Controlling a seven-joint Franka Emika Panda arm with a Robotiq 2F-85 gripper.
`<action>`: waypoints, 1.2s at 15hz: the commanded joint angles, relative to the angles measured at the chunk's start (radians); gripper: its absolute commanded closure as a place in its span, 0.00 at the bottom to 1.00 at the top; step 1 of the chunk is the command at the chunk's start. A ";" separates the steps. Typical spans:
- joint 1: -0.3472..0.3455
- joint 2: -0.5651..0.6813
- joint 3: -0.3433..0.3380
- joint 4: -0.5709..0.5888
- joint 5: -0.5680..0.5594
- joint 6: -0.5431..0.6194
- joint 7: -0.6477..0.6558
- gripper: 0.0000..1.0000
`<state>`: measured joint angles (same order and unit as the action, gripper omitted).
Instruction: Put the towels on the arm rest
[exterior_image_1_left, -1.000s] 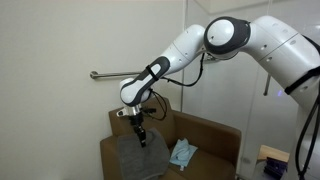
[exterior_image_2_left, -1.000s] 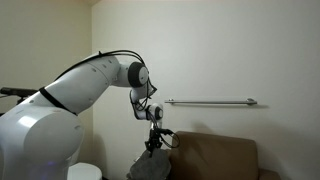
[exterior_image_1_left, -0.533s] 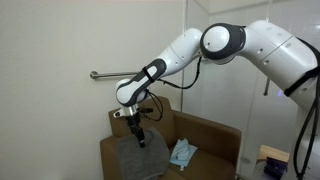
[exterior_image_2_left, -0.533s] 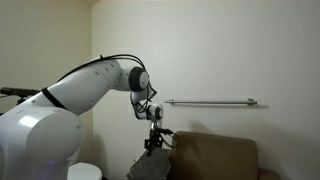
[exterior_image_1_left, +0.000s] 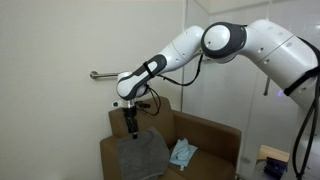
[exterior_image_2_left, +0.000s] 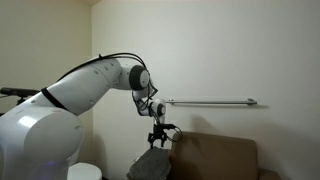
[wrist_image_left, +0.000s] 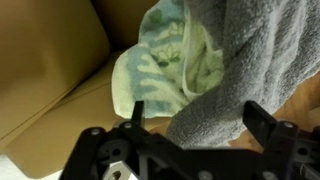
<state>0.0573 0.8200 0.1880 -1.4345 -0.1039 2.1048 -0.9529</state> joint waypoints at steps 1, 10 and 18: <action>-0.012 -0.103 0.009 -0.147 0.014 0.160 0.021 0.00; -0.114 -0.313 0.034 -0.540 0.152 0.718 0.113 0.00; -0.495 -0.378 0.129 -0.727 0.258 0.878 0.096 0.00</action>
<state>-0.2736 0.4766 0.2474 -2.0983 0.1004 2.9639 -0.8066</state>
